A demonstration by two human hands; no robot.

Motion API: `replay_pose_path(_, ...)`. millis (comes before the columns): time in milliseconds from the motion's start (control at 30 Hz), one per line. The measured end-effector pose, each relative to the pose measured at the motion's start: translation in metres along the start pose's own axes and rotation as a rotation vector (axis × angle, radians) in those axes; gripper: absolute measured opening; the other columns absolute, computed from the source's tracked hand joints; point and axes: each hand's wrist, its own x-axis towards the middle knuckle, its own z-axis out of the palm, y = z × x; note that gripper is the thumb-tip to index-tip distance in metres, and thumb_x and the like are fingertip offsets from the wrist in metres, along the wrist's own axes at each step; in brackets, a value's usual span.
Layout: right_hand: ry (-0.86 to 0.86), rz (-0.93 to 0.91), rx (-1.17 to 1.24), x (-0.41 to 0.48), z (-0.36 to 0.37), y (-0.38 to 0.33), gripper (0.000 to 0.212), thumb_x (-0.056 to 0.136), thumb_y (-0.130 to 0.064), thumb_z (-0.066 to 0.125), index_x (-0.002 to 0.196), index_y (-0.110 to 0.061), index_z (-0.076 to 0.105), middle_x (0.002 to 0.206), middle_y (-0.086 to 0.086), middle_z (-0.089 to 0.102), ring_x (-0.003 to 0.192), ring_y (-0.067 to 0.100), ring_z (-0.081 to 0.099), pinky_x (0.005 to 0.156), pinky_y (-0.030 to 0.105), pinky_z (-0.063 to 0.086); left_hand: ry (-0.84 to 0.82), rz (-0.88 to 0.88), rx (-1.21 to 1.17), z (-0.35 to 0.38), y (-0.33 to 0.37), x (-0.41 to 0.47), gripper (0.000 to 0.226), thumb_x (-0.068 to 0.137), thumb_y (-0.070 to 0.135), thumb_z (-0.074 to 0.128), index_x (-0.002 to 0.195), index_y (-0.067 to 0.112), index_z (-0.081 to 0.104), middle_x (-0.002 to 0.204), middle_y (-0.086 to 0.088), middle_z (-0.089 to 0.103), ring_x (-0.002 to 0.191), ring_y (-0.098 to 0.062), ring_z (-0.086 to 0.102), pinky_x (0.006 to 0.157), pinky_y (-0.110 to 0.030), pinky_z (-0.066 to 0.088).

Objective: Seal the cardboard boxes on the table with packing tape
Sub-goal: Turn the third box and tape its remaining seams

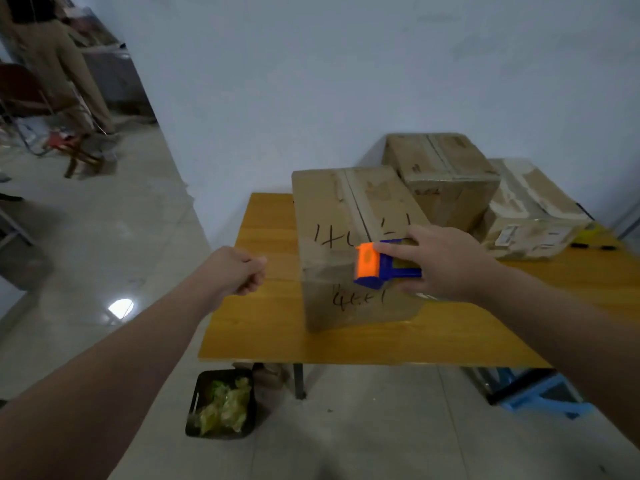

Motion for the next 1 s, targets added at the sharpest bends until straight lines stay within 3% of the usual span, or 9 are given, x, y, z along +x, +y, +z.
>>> replay_pose_path(100, 0.013, -0.039, -0.077, 0.015, -0.011, -0.004, 0.067, 0.091, -0.063, 0.039, 0.15, -0.041, 0.014, 0.127, 0.004, 0.045, 0.106, 0.021, 0.049, 0.074, 0.028, 0.032, 0.048, -0.016, -0.026, 0.009, -0.01, 0.004, 0.03, 0.096, 0.024, 0.056, 0.077, 0.002, 0.063, 0.064, -0.008, 0.054, 0.056, -0.018, 0.047, 0.05, -0.027, 0.039)
replay_pose_path(233, -0.038, -0.049, -0.146, 0.028, -0.024, -0.016, 0.062, 0.095, -0.056, 0.041, 0.149, -0.038, 0.017, 0.13, 0.006, 0.046, 0.111, 0.025, 0.05, 0.085, 0.035, 0.038, 0.152, -0.025, -0.037, 0.02, -0.021, 0.005, 0.04, 0.091, 0.039, 0.06, 0.082, 0.001, 0.06, 0.061, -0.008, 0.045, 0.056, -0.022, 0.039, 0.053, -0.035, 0.037)
replay_pose_path(367, -0.062, -0.065, -0.314, 0.042, -0.032, -0.038, 0.053, 0.097, -0.033, 0.049, 0.145, -0.033, 0.028, 0.121, 0.009, 0.049, 0.106, 0.028, 0.05, 0.078, 0.038, 0.034, 0.227, -0.043, 0.025, 0.036, -0.031, 0.006, 0.051, 0.087, 0.047, 0.062, 0.061, 0.012, 0.036, 0.056, -0.005, 0.032, 0.054, -0.023, 0.034, 0.066, -0.051, 0.046)
replay_pose_path(433, -0.094, -0.044, -0.363, 0.048, -0.036, -0.041, 0.055, 0.096, -0.032, 0.05, 0.146, -0.033, 0.028, 0.124, 0.01, 0.048, 0.11, 0.029, 0.049, 0.081, 0.039, 0.035, 0.234, -0.05, 0.014, 0.04, -0.032, 0.008, 0.051, 0.086, 0.048, 0.062, 0.059, 0.01, 0.042, 0.058, -0.01, 0.039, 0.059, -0.029, 0.042, 0.071, -0.053, 0.047)
replay_pose_path(500, -0.125, -0.035, -0.365, 0.05, -0.038, -0.04, 0.056, 0.096, -0.032, 0.05, 0.147, -0.034, 0.026, 0.126, 0.01, 0.047, 0.111, 0.029, 0.048, 0.085, 0.04, 0.037, 0.234, -0.047, 0.005, 0.043, -0.032, 0.01, 0.057, 0.087, 0.048, 0.061, 0.092, -0.009, 0.062, 0.086, -0.028, 0.058, 0.085, -0.045, 0.056, 0.075, -0.05, 0.046)
replay_pose_path(567, -0.147, -0.033, -0.336, 0.049, -0.038, -0.037, 0.056, 0.096, -0.032, 0.049, 0.147, -0.035, 0.025, 0.125, 0.009, 0.046, 0.11, 0.029, 0.048, 0.086, 0.04, 0.038, 0.243, -0.035, -0.001, 0.044, -0.033, 0.014, 0.072, 0.088, 0.048, 0.06, 0.12, -0.015, 0.048, 0.117, -0.033, 0.052, 0.108, -0.046, 0.052, 0.082, -0.049, 0.044)
replay_pose_path(667, -0.173, -0.021, -0.289, 0.048, -0.038, -0.035, 0.055, 0.097, -0.033, 0.047, 0.148, -0.036, 0.025, 0.126, 0.009, 0.046, 0.111, 0.028, 0.048, 0.087, 0.04, 0.037, 0.235, -0.022, 0.025, 0.046, -0.033, 0.02, 0.069, 0.089, 0.048, 0.058, 0.125, -0.01, 0.05, 0.117, -0.03, 0.055, 0.108, -0.04, 0.055, 0.082, -0.043, 0.043)
replay_pose_path(833, -0.189, -0.015, -0.269, 0.051, -0.039, -0.032, 0.057, 0.097, -0.037, 0.046, 0.149, -0.038, 0.022, 0.128, 0.009, 0.045, 0.115, 0.029, 0.046, 0.091, 0.04, 0.036, 0.232, -0.044, 0.011, 0.048, -0.034, 0.028, 0.067, 0.09, 0.047, 0.058, 0.133, -0.004, 0.047, 0.13, -0.02, 0.054, 0.119, -0.035, 0.051, 0.097, -0.043, 0.042)
replay_pose_path(1000, -0.212, -0.024, -0.239, 0.057, -0.034, -0.029, 0.055, 0.098, -0.036, 0.045, 0.148, -0.039, 0.024, 0.126, 0.009, 0.045, 0.112, 0.029, 0.047, 0.089, 0.04, 0.036, 0.235, -0.06, 0.049, 0.051, -0.04, 0.035, 0.064, 0.089, 0.047, 0.059, 0.126, -0.005, 0.053, 0.122, -0.024, 0.057, 0.114, -0.038, 0.053, 0.093, -0.047, 0.044)
